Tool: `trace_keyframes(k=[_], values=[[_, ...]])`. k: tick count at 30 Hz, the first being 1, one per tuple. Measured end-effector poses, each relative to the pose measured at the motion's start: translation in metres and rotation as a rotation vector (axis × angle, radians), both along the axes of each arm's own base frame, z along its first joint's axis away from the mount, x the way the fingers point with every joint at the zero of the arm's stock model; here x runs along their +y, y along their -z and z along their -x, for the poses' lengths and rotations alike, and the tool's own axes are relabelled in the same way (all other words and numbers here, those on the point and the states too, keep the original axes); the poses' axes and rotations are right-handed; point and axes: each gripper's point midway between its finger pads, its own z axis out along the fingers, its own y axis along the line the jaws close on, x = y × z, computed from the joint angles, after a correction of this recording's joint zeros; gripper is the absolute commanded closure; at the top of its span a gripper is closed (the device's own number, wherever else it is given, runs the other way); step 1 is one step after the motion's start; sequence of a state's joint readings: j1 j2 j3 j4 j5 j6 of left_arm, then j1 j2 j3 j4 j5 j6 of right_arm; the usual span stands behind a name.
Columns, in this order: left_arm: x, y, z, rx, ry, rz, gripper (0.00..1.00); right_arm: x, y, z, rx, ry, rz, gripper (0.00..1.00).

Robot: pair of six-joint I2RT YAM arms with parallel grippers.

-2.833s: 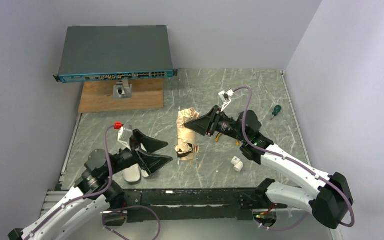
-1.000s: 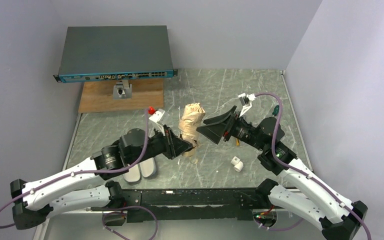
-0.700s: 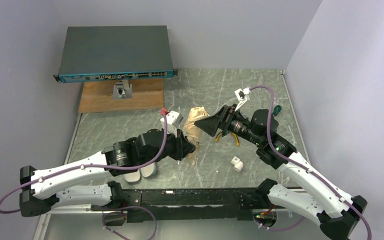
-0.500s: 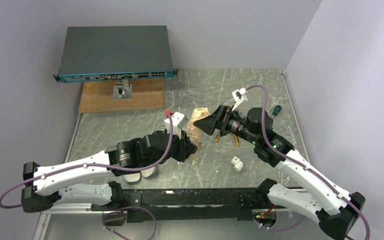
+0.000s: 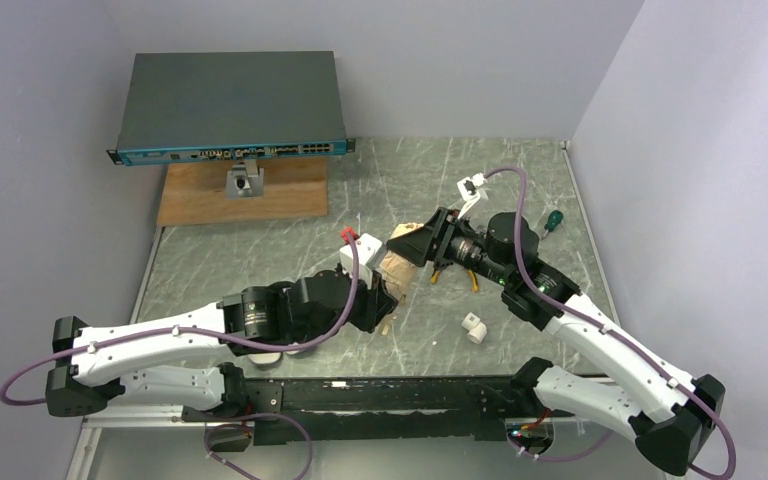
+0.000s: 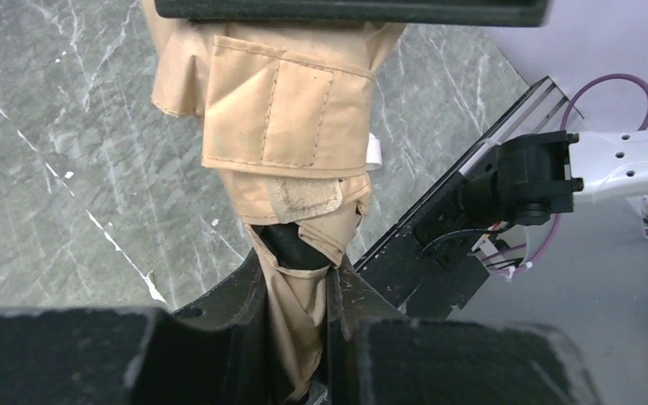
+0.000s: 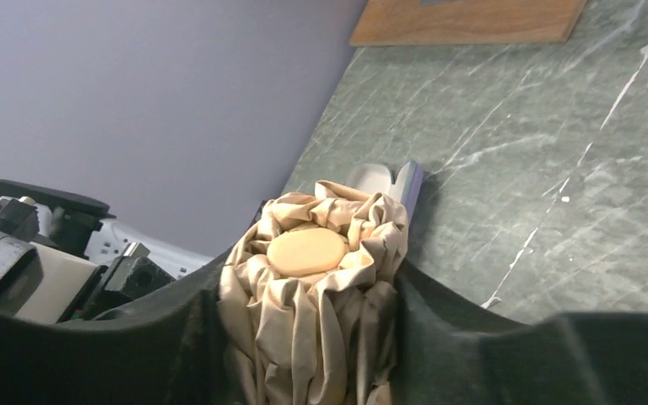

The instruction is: Open the umbrella

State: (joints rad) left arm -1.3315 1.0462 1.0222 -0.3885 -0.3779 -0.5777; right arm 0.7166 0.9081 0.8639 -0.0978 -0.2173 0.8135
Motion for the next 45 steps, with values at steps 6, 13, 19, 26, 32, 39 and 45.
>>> trace_keyframes(k=[6, 13, 19, 26, 32, 39, 45], values=[[0.005, 0.002, -0.003, -0.020, -0.016, -0.024, 0.79, 0.004, 0.001, -0.002, -0.001, -0.010, -0.002, 1.00], [0.008, -0.013, 0.000, -0.058, 0.004, 0.017, 0.01, 0.005, 0.006, 0.003, -0.022, -0.042, 0.012, 1.00], [0.032, -0.047, 0.006, -0.099, 0.008, 0.142, 0.01, 0.004, 0.020, 0.014, -0.072, -0.105, 0.038, 1.00], [0.055, -0.060, 0.026, -0.145, 0.137, 0.284, 0.01, 0.012, 0.005, 0.035, -0.170, -0.227, -0.070, 1.00], [0.049, -0.062, 0.020, -0.117, 0.214, 0.366, 0.01, 0.019, -0.022, 0.052, -0.238, -0.332, -0.183, 1.00], [0.025, -0.030, 0.024, 0.002, 0.324, 0.398, 0.01, 0.023, -0.027, 0.056, -0.237, -0.372, -0.215, 1.00], [0.013, -0.042, 0.036, 0.017, 0.415, 0.466, 0.01, 0.022, -0.034, 0.057, -0.247, -0.373, -0.224, 1.00]])
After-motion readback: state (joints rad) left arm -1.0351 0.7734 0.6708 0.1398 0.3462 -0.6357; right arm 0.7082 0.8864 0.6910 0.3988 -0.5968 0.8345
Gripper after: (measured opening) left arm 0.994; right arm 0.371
